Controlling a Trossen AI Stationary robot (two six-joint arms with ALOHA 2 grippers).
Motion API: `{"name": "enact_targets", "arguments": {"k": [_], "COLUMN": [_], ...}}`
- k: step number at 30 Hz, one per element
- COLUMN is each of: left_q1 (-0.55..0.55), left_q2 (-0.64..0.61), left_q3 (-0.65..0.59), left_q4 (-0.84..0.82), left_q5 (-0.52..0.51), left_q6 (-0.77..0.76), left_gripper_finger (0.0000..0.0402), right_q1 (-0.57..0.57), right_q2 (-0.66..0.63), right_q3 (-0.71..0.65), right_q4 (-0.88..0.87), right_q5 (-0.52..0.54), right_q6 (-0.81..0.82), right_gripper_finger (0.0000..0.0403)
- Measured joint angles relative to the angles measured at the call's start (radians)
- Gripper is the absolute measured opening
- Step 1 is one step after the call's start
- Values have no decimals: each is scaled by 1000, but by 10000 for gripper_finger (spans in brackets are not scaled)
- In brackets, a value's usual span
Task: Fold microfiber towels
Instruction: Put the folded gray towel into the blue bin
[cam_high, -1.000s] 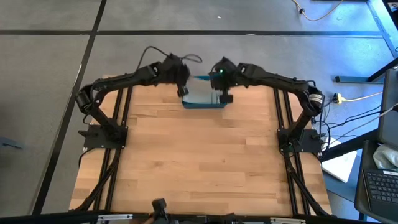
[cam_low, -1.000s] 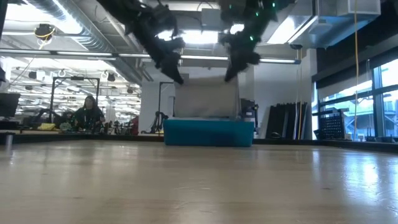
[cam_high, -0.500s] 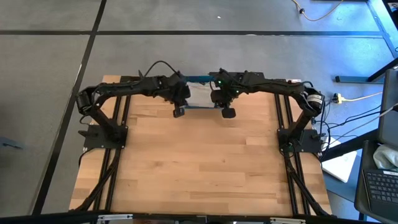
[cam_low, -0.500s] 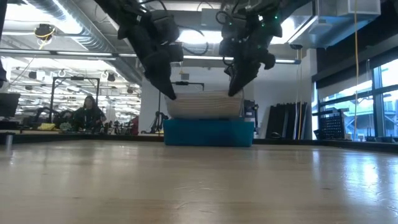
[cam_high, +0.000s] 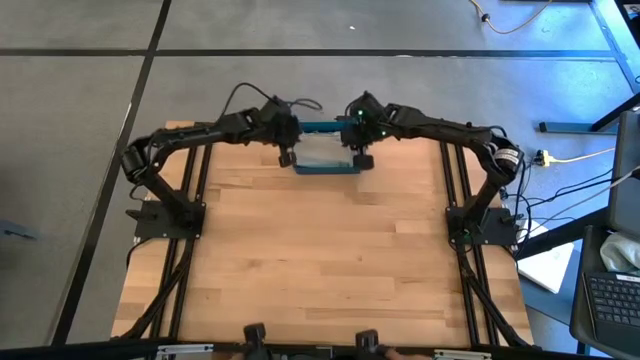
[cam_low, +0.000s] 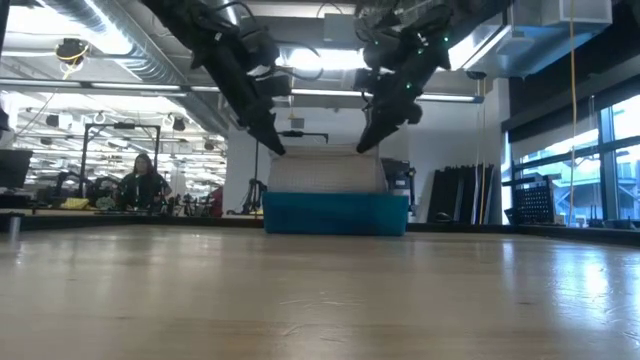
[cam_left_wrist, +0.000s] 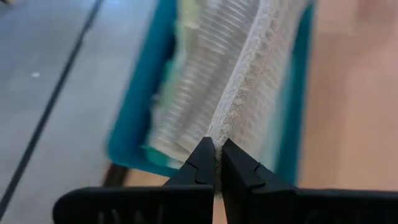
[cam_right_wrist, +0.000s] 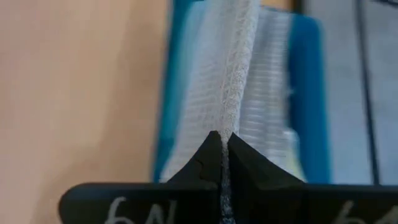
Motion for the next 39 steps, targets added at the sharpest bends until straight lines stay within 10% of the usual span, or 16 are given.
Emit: {"name": "enact_targets", "arguments": {"k": [9,25,39], "left_q1": [85,98,92], "left_q2": [28,188,175], "left_q3": [1,0,-1], "left_q4": [68,197,188], "left_q5": [134,19,-10], "left_q6": [2,32,54], "left_gripper_finger": [0,2,131], "right_q1": [-92,-102,-91], "right_q2": [69,110,93], "right_q3": [-74,-95,-97], "right_q4": [145,244,224], "right_q5": [-38,155,308], "right_q6": [-24,-21,71], "right_gripper_finger": [12,37,203]}}
